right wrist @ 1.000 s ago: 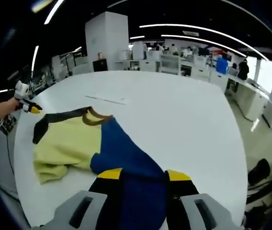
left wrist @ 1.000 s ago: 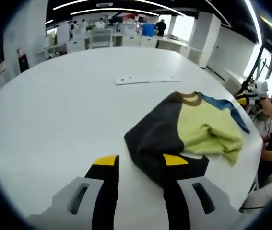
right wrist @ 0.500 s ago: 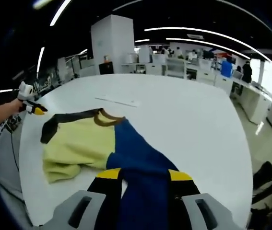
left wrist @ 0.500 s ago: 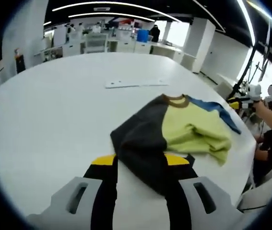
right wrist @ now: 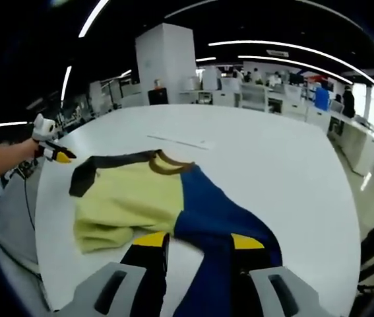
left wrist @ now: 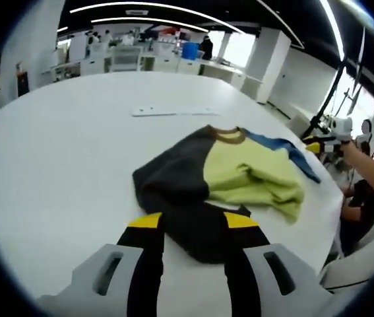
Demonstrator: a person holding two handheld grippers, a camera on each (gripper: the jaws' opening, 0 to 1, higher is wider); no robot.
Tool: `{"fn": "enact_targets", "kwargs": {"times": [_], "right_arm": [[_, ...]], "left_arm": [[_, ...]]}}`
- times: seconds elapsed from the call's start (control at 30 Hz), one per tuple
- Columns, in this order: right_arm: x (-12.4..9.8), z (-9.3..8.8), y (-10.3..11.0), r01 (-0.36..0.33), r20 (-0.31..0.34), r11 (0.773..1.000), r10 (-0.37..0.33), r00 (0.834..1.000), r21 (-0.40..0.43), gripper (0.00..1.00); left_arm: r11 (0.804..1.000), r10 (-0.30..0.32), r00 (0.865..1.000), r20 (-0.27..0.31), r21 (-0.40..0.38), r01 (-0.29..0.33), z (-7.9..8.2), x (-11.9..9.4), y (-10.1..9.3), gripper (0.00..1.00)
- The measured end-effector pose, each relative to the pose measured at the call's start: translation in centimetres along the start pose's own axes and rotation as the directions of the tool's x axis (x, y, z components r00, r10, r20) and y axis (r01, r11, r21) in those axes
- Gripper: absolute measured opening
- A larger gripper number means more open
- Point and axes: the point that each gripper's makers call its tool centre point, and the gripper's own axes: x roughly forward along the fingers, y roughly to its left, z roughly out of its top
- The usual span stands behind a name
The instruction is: Fold the garment on the visible template until the final outline fits inside the template.
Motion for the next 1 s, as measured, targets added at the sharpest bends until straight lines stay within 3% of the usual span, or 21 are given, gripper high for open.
{"fn": "enact_targets", "kwargs": {"times": [0.57, 1.0], "right_arm": [[0.5, -1.6, 3.5, -0.067, -0.014, 0.998, 0.067, 0.998, -0.008, 0.31], [1.0, -2.2, 5.5, -0.106, -0.027, 0.994, 0.106, 0.994, -0.021, 0.30]], "left_arm": [[0.996, -0.083, 0.997, -0.002, 0.020, 0.083, -1.4, 0.7, -3.9, 0.31], [0.993, -0.116, 0.993, -0.008, 0.019, 0.116, -2.5, 1.5, -5.7, 0.30]]}}
